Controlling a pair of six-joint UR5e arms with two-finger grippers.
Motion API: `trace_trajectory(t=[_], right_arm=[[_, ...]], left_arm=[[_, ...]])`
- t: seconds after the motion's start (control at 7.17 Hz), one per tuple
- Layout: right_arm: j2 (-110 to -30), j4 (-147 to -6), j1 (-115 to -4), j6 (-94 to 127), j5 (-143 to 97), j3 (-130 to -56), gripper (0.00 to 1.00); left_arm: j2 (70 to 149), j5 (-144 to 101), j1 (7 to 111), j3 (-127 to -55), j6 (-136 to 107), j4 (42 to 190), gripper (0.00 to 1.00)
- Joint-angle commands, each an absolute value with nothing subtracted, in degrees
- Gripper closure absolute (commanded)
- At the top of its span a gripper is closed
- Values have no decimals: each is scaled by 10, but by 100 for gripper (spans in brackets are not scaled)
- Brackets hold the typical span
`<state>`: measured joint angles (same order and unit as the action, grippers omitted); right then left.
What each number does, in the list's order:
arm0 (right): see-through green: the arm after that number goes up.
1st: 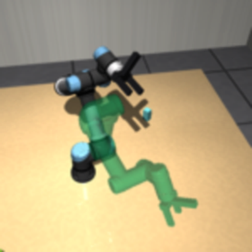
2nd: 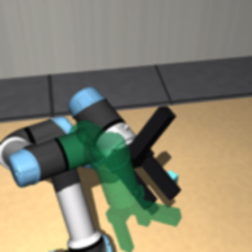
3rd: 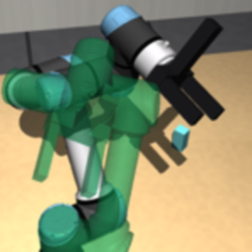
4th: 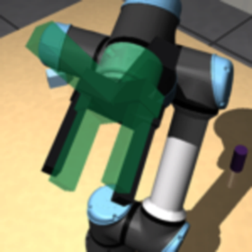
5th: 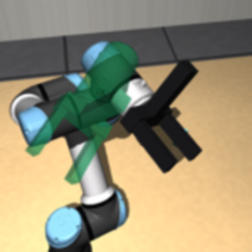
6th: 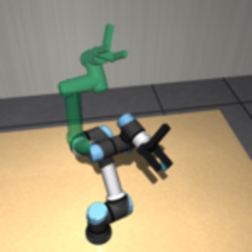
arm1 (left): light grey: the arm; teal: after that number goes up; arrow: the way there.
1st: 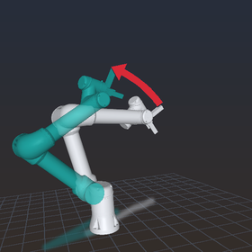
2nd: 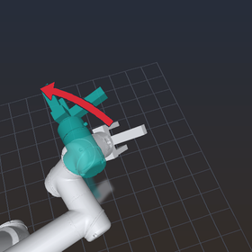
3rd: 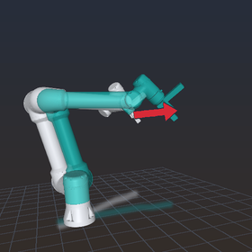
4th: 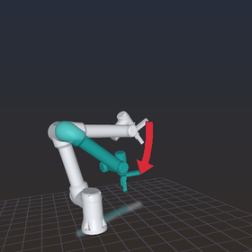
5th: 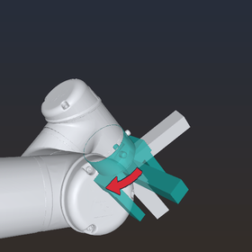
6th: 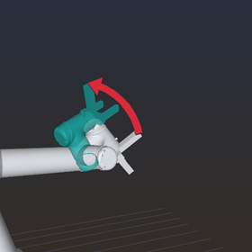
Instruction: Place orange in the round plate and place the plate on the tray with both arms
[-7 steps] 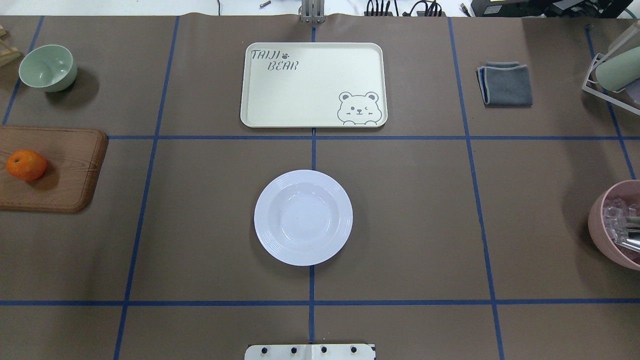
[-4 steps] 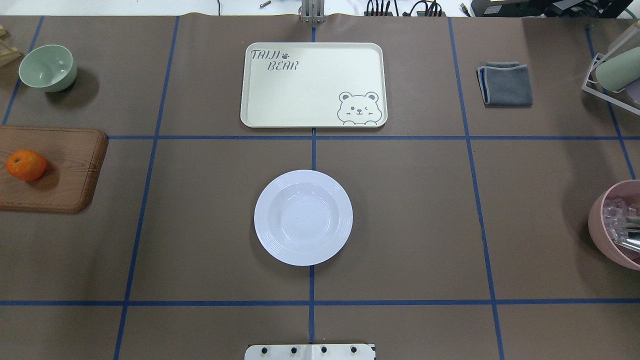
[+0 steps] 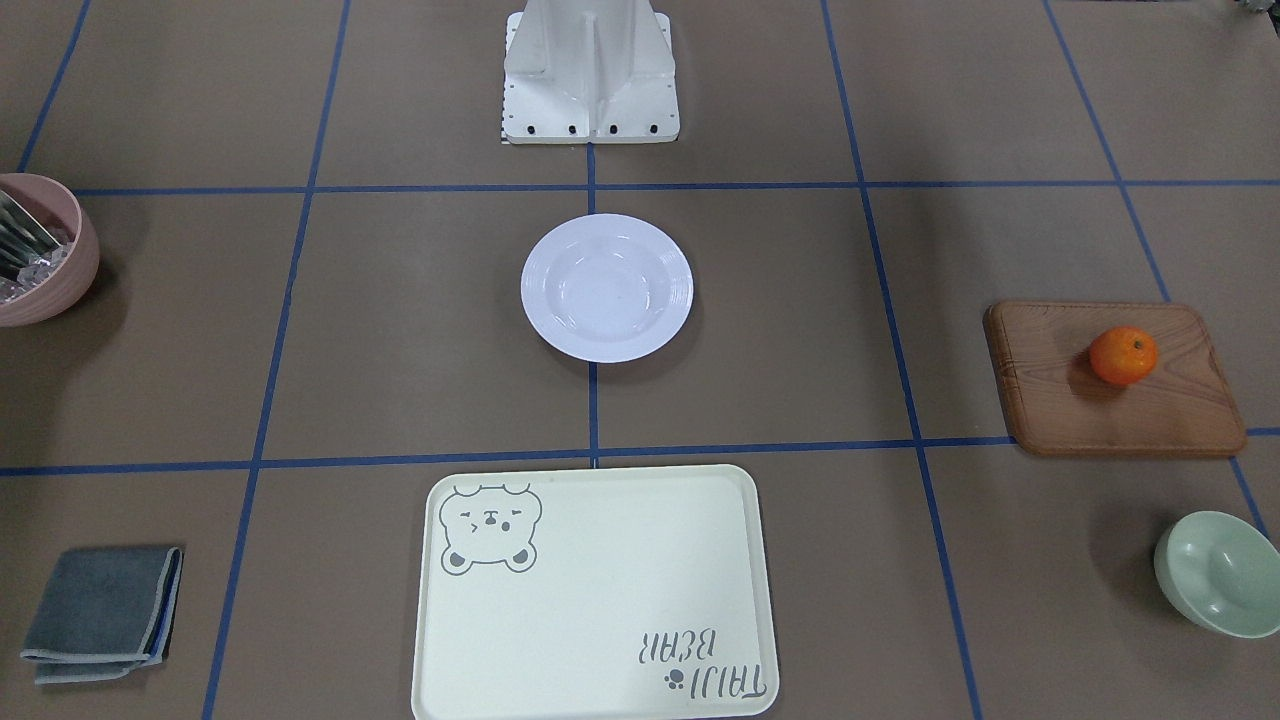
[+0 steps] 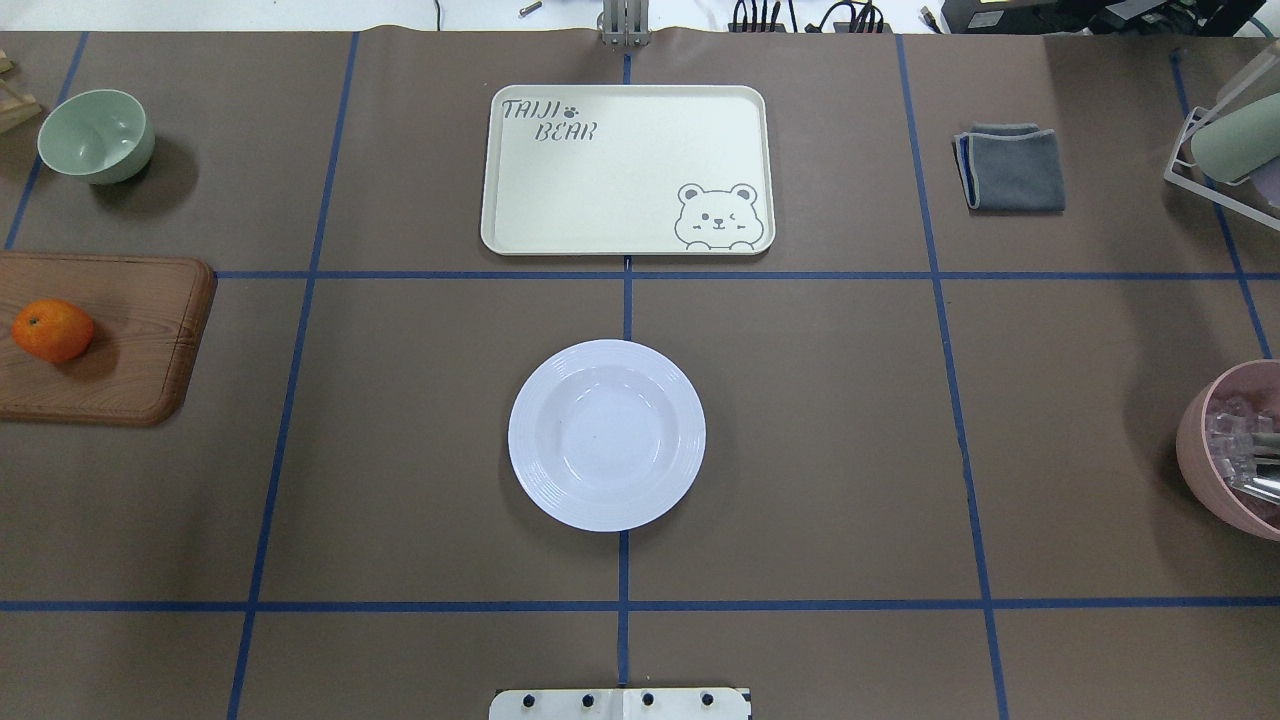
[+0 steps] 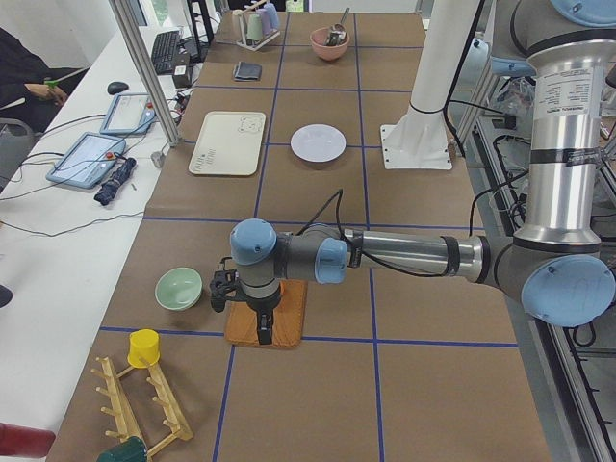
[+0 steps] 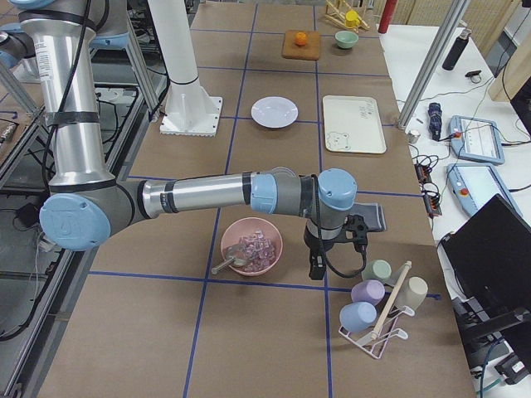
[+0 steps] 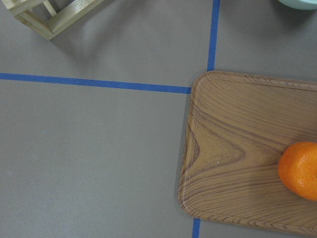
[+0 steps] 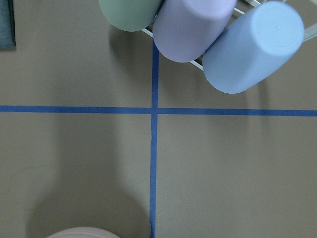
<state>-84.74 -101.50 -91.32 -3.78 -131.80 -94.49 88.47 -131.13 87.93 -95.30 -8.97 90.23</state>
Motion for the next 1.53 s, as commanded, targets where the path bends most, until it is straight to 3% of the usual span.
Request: trace_trajectory(t=[0.0, 0.7, 1.12, 1.4], right_arm=[[-847, -1015, -913, -38, -1317, -949, 0], [-847, -1007, -888, -39, -1318, -985, 0], [-846, -1002, -887, -37, -1317, -988, 0], [-845, -1003, -887, -36, -1319, -988, 0]], left_arm=[[897, -1313, 880, -972, -91, 903, 1], [948, -1310, 792, -957, -152, 928, 1], [947, -1311, 727, -850, -268, 1117, 1], [947, -1312, 714, -837, -329, 1163, 1]])
